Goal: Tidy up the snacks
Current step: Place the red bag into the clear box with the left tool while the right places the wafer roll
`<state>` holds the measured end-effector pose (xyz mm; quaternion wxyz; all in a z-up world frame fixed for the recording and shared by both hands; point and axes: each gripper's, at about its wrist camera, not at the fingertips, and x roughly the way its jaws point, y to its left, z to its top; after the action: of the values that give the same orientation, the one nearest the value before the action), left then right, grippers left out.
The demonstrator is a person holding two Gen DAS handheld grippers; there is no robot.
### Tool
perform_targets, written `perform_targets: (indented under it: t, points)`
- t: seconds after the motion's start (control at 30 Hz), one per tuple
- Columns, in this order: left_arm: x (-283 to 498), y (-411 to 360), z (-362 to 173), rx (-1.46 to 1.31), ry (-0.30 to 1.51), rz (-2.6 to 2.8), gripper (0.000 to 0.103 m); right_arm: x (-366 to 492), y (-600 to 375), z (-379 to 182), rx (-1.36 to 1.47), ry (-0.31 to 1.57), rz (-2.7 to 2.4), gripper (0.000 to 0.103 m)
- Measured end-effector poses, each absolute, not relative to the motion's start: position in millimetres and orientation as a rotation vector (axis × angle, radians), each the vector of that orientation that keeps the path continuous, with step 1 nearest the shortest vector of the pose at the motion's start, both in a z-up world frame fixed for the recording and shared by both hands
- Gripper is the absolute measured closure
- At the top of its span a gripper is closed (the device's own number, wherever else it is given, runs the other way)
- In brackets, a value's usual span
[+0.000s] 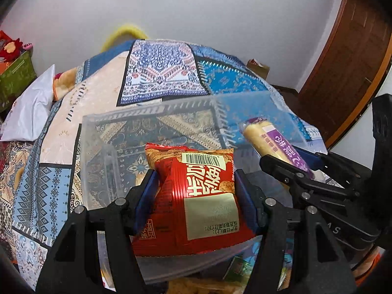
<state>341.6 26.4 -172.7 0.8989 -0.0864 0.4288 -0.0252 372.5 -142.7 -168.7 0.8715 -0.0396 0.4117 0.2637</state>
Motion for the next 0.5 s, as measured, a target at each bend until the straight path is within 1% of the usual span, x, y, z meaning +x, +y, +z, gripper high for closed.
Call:
perform_targets:
  t: [0.23, 0.5]
  points:
    - [341.3, 20.7, -171.5, -0.135, 0.892, -0.058, 0.041, 370.5, -141.2, -170.3, -0.083, 0.883, 0.560, 0.060]
    - [320.8, 21.7, -147.1, -0.135, 0.876, -0.067, 0.041, 355.2, -149.1, -146.6, -0.083, 0.855, 0.553, 0.060]
